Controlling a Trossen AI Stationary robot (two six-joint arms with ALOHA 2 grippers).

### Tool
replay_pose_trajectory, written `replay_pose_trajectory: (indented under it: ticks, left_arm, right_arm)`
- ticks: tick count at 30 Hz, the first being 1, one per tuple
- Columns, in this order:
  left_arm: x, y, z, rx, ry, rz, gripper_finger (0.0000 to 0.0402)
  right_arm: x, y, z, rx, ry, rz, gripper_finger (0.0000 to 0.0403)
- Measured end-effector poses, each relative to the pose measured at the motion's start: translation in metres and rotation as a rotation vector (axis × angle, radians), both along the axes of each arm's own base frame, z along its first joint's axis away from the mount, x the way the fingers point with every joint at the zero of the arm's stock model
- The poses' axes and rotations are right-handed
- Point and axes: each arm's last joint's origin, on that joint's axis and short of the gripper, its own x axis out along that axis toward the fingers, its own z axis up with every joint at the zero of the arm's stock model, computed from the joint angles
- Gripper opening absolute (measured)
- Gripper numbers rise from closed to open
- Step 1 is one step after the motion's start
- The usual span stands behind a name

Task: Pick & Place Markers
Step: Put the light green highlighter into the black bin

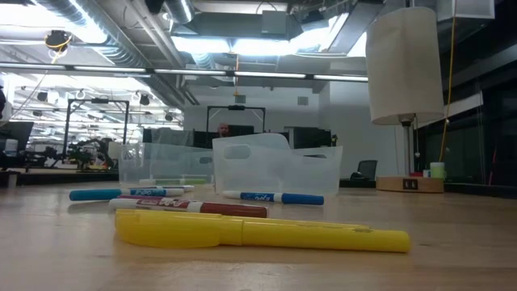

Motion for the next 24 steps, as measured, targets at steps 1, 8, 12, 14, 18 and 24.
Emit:
replay_pose_trajectory:
  ticks: [1,8,12,14,18,24]
  left_arm:
    - [0.0,0.0,-0.001,-0.001,0.014,0.0,0.0216]
    - [-0.003,0.003,-0.012,0.004,0.099,0.105,0.0216]
    - [-0.004,0.005,-0.016,0.002,0.131,0.177,0.0216]
    - [-0.005,0.006,-0.018,0.009,0.155,0.213,0.0216]
    - [-0.006,0.007,-0.02,0.02,0.178,0.265,0.0216]
    - [-0.008,0.009,-0.023,0.006,0.197,0.312,0.0216]
  right_arm:
    - [0.0,0.0,-0.001,-0.001,0.011,0.0,0.0069]
    - [0.0,-0.002,-0.006,0.0,0.065,-0.04,0.0069]
    - [0.0,-0.003,-0.01,0.0,0.108,-0.083,0.0069]
    - [0.0,-0.004,-0.013,0.002,0.133,-0.104,0.0069]
    - [0.0,-0.005,-0.019,-0.002,0.195,-0.134,0.0069]
    - [-0.001,-0.008,-0.023,0.023,0.232,-0.165,0.0069]
